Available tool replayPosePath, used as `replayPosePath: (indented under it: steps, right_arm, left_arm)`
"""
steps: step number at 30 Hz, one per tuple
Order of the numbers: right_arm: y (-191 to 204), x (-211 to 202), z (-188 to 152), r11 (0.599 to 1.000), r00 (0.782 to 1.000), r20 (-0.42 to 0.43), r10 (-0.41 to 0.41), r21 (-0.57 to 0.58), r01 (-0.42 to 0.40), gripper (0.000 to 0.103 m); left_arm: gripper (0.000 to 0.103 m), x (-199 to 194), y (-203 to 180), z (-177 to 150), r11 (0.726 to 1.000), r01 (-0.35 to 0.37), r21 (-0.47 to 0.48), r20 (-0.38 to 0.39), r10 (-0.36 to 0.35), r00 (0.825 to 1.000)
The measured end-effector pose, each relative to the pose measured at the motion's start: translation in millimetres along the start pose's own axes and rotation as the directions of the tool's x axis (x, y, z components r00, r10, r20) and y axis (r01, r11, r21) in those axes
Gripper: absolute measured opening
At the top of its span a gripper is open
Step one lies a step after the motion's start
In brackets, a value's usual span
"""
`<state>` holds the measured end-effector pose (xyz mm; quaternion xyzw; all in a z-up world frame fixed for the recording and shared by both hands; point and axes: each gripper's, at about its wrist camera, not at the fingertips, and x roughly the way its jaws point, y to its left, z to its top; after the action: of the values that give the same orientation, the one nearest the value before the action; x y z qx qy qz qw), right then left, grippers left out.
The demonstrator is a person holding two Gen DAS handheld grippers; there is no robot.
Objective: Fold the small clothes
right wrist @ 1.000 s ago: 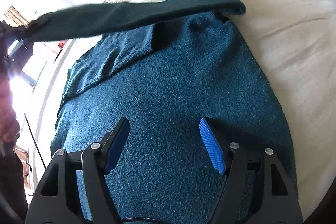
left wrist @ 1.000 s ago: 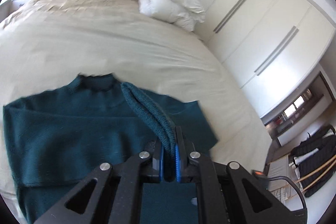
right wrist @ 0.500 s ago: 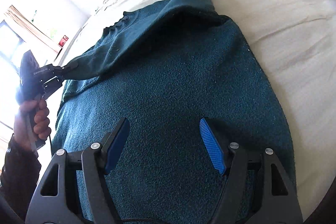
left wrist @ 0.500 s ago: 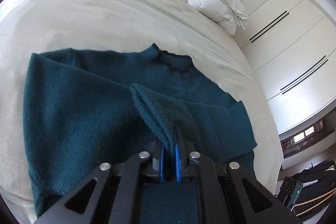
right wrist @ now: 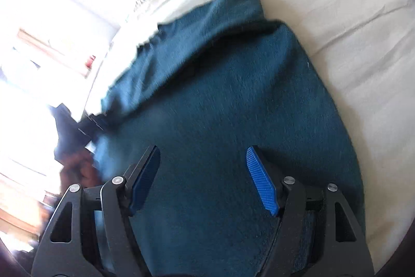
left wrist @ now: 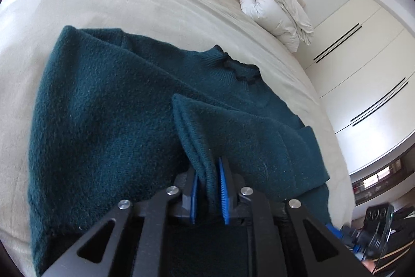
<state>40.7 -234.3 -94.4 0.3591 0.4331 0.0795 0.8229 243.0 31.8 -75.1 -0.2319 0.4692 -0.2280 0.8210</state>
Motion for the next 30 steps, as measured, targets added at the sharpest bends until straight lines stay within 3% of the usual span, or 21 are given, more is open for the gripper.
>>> replayPosePath:
  steps: [4, 7, 12, 17, 25, 30]
  right_arm:
    - [-8.9, -17.6, 47.6, 0.991, 0.993, 0.052, 0.104, 0.076, -0.108, 0.069]
    - [-19.3, -16.3, 91.7, 0.975, 0.982, 0.079, 0.172, 0.127, -0.182, 0.069]
    - [-47.2, 26.4, 155.0, 0.926, 0.960, 0.027, 0.277, 0.261, -0.275, 0.070]
    - [-80.7, 71.0, 188.4, 0.913, 0.969, -0.010, 0.246, 0.339, -0.228, 0.068]
    - [-99.0, 94.1, 236.8, 0.890, 0.958, 0.025, 0.286, 0.364, -0.275, 0.068]
    - [-99.5, 98.9, 244.0, 0.886, 0.947, 0.022, 0.320, 0.346, -0.307, 0.068]
  left_arm:
    - [0.021, -6.6, 1.6, 8.2, 1.000, 0.016, -0.006, 0.051, -0.016, 0.999]
    - [0.021, -2.4, 7.3, 12.0, 1.000, 0.014, -0.028, 0.036, -0.013, 0.999]
    - [0.021, 1.0, 11.5, 8.0, 1.000, 0.008, -0.020, 0.037, -0.007, 0.999]
    - [0.019, -0.4, 11.5, 10.2, 1.000, 0.007, -0.023, 0.048, -0.006, 0.999]
    - [0.015, 2.3, 14.4, 7.5, 1.000, -0.003, -0.022, 0.087, 0.005, 0.996]
    - [0.014, 2.3, 17.7, 4.8, 1.000, 0.004, -0.018, 0.097, -0.002, 0.995]
